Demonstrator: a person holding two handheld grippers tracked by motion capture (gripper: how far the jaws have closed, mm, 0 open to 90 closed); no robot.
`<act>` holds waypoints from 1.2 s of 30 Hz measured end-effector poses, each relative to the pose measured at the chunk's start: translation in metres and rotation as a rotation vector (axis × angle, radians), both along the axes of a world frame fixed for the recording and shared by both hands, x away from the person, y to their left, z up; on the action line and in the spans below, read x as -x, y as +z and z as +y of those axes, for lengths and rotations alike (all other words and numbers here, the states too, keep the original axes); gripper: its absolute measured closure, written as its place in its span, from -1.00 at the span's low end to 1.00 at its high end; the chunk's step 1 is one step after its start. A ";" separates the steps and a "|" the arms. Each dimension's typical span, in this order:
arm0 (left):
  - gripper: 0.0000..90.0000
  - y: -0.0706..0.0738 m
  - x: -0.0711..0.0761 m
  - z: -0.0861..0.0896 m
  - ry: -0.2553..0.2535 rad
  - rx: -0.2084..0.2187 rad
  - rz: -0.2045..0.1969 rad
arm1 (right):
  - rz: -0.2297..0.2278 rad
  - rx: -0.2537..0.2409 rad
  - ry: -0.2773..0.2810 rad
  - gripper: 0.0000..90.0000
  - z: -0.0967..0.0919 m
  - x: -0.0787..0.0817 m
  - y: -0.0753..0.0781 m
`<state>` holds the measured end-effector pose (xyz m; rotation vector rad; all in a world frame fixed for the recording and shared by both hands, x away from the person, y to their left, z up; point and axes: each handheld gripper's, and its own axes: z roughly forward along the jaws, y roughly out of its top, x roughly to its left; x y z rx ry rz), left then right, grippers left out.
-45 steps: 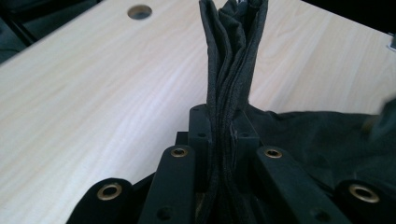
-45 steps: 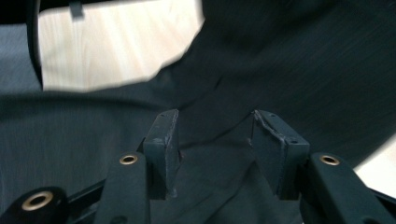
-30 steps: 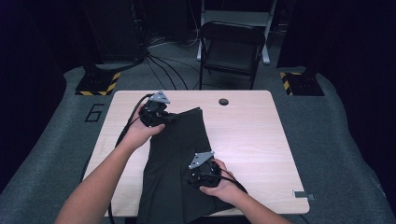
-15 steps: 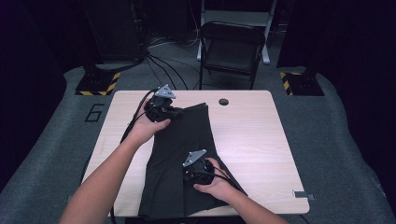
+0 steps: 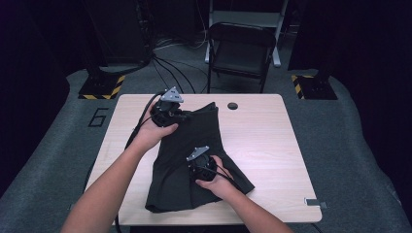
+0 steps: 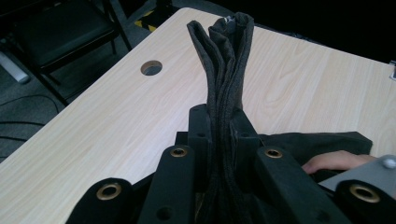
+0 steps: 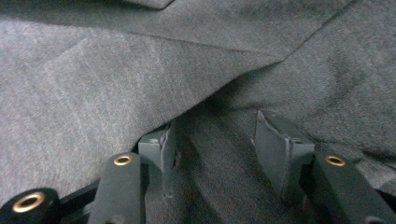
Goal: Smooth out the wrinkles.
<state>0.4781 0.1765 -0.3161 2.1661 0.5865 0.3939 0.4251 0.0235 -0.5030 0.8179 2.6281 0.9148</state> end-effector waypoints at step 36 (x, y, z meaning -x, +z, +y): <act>0.80 -0.048 0.035 0.018 -0.060 0.036 0.089 | 0.042 0.005 -0.150 0.03 -0.095 -0.017 0.001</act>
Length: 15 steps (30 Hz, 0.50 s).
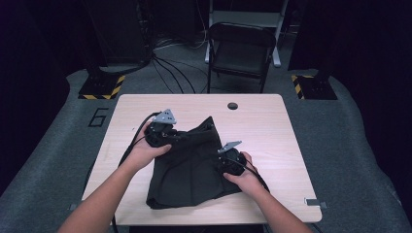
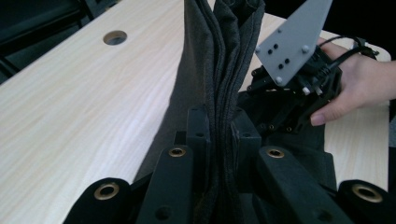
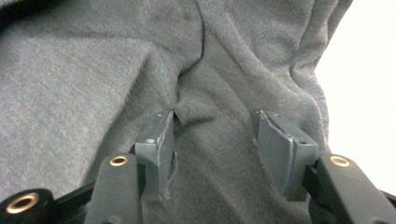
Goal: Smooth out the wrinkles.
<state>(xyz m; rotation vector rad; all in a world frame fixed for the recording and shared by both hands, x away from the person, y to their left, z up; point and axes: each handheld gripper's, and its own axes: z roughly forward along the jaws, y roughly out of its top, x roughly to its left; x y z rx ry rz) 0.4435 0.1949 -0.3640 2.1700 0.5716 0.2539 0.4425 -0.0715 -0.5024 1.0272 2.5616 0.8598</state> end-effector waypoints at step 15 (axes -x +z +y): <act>0.80 -0.006 0.025 0.002 -0.036 -0.004 -0.003 | 0.014 -0.023 -0.002 0.03 -0.023 0.013 0.009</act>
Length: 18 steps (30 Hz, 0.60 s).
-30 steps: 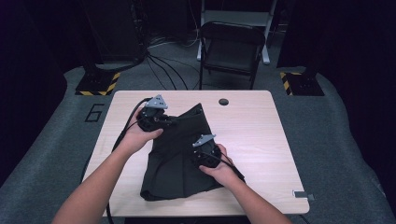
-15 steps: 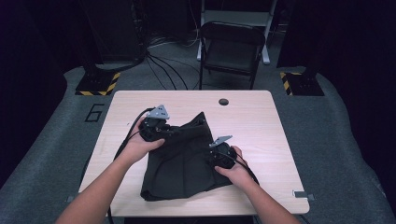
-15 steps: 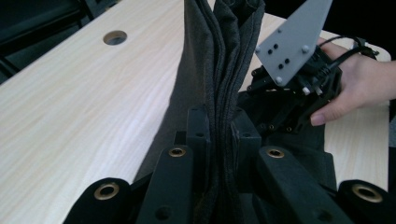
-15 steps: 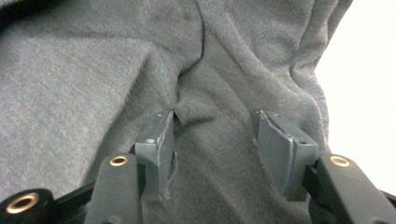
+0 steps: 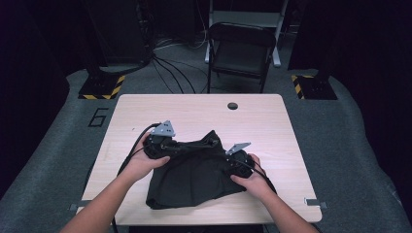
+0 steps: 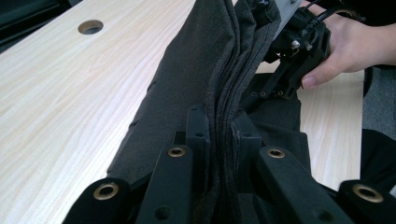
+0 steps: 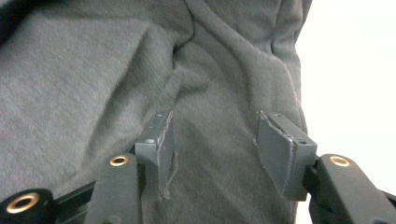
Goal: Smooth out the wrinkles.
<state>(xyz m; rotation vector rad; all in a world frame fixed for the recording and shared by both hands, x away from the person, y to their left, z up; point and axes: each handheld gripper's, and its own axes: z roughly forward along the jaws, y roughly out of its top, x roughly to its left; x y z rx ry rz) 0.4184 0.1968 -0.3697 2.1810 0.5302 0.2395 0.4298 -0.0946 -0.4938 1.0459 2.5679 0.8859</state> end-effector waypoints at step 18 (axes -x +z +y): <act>0.79 -0.044 0.043 -0.008 -0.077 -0.001 0.092 | 0.041 -0.028 -0.004 0.08 -0.014 0.003 -0.002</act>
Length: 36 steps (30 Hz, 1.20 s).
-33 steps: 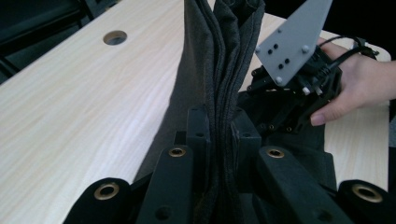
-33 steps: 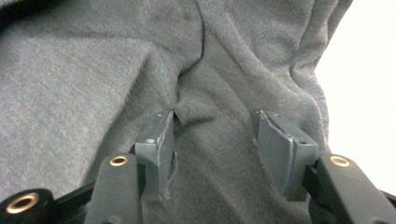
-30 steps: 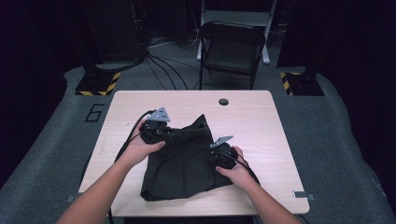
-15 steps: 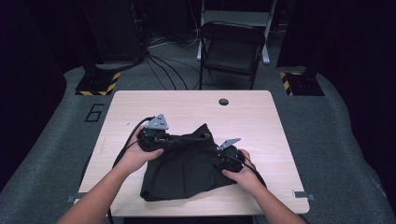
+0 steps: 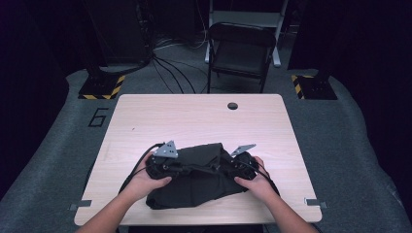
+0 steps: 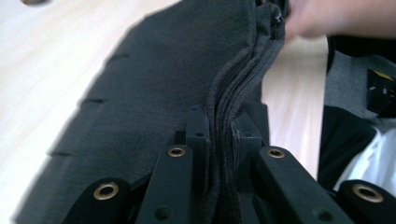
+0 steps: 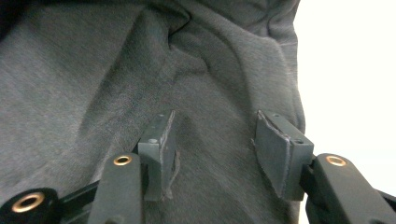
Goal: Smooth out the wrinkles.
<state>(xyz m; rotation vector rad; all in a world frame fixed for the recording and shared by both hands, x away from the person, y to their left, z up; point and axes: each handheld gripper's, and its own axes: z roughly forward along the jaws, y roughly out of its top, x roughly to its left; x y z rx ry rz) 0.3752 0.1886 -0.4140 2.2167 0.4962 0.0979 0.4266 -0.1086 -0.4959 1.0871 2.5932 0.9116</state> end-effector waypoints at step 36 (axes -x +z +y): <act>0.05 -0.028 0.008 0.049 0.206 0.031 0.040 | -0.090 -0.074 0.027 0.05 -0.005 0.019 0.042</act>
